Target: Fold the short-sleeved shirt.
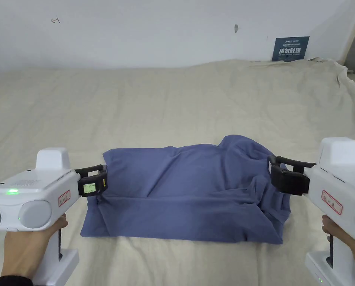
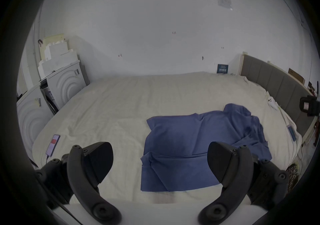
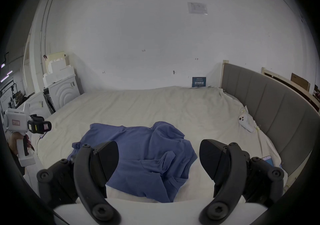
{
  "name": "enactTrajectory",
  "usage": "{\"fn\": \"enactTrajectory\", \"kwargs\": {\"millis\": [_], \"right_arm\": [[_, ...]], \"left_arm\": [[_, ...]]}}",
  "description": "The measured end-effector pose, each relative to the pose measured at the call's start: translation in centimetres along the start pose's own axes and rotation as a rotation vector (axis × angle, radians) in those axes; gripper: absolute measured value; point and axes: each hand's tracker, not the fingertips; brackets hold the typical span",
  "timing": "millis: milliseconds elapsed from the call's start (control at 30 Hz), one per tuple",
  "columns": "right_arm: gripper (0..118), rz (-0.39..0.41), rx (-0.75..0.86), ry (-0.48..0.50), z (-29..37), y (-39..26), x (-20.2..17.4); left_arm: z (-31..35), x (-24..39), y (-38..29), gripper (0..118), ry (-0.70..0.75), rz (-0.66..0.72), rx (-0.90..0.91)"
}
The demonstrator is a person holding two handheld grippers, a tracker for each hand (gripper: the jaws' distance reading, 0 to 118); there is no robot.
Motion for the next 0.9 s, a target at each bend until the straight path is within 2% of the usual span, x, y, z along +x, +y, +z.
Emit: {"fn": "enactTrajectory", "kwargs": {"millis": [33, 67, 100, 133, 167, 200, 233, 267, 333, 433, 667, 900], "right_arm": [[94, 0.012, 0.006, -0.008, 0.5, -0.2, -0.1], [85, 0.023, 0.021, -0.021, 0.9, -0.5, -0.3], [72, 0.029, 0.029, -0.028, 1.2, -0.7, -0.4], [44, 0.03, 0.04, -0.035, 1.6, -1.0, -0.5], [25, 0.032, 0.046, -0.039, 1.9, -1.2, -0.6], [10, 0.032, 0.05, -0.037, 1.8, -1.6, -0.3], [5, 0.028, 0.066, -0.034, 2.0, -1.9, -0.2], [2, 0.032, 0.087, -0.035, 2.2, -2.1, -0.2], [0, 0.035, 0.102, -0.038, 2.2, -2.6, 0.2], [0, 0.04, 0.118, -0.03, 2.2, -2.7, 0.5], [0, 0.038, 0.114, -0.021, 2.0, -2.6, 0.0], [0, 0.031, 0.101, -0.022, 1.3, -2.5, -0.2]], "left_arm": [[0.6, -0.1, -0.2, 98, -0.012, 0.031, 0.023], [1.2, -0.2, -0.6, 89, -0.029, 0.052, 0.048], [1.5, -0.3, -1.0, 82, -0.041, 0.067, 0.065], [1.5, -0.3, -1.5, 75, -0.043, 0.07, 0.066], [1.6, -0.3, -2.1, 67, -0.038, 0.067, 0.068], [1.7, -0.2, -2.5, 51, -0.033, 0.065, 0.071], [2.1, -0.1, -3.0, 25, -0.034, 0.055, 0.086], [2.3, 0.1, -3.5, 12, -0.033, 0.045, 0.11], [2.7, 0.2, -4.0, 0, -0.036, 0.052, 0.113], [3.4, 0.0, -4.6, 0, -0.048, 0.089, 0.124], [3.1, -0.1, -4.6, 0, -0.06, 0.062, 0.084], [0.4, -1.3, -4.6, 0, -0.079, 0.043, -0.074]]}}
